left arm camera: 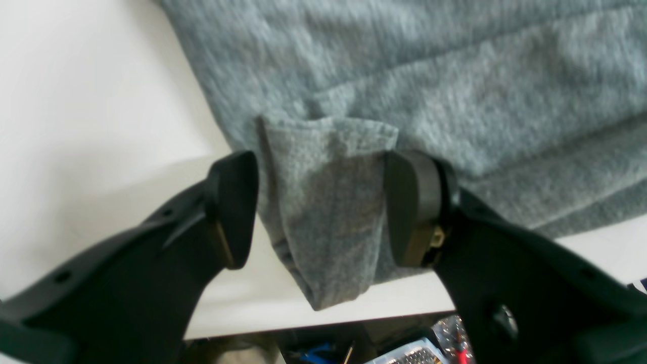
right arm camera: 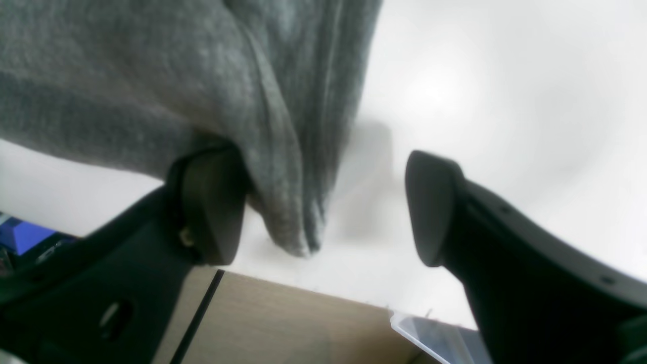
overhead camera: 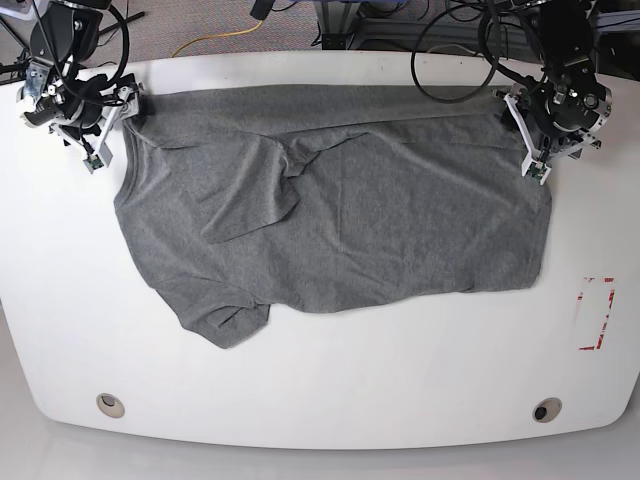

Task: Fold the T-shirt properly
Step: 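Hold the shirt's corners with both grippers and pull them taut, then slide the left gripper along the shirt edge and regrasp it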

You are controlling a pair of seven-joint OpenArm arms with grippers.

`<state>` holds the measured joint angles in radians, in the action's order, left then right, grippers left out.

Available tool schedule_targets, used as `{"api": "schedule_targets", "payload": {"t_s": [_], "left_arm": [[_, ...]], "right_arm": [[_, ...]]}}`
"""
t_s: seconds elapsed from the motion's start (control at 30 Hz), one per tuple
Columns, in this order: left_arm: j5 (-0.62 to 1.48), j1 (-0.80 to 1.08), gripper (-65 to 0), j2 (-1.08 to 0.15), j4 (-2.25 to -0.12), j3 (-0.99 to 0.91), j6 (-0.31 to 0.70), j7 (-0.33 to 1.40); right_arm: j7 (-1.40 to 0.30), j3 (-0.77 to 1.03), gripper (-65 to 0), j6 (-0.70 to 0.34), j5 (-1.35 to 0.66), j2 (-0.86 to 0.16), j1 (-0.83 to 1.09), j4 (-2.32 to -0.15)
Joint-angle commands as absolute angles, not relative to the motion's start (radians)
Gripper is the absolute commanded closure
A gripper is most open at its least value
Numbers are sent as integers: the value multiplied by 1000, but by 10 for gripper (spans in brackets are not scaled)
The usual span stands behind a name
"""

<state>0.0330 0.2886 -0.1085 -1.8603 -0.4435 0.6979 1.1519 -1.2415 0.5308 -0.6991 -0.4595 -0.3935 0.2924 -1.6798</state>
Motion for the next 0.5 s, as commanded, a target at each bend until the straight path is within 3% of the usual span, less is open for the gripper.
{"api": "schedule_targets", "payload": {"t_s": [0.0, 0.2, 0.47], "left_arm": [[31, 282, -343, -119, -1879, -447, 698, 1138], [28, 278, -103, -119, -1877, -444, 698, 1138], [-88, 260, -57, -117, -1874, -443, 698, 1136]], "right_arm": [[-1237, 539, -471, -698, -467, -415, 285, -1692], [-1237, 539, -471, -698, -467, -415, 285, -1692], [-1237, 539, -471, -698, -467, -398, 283, -1692]]}}
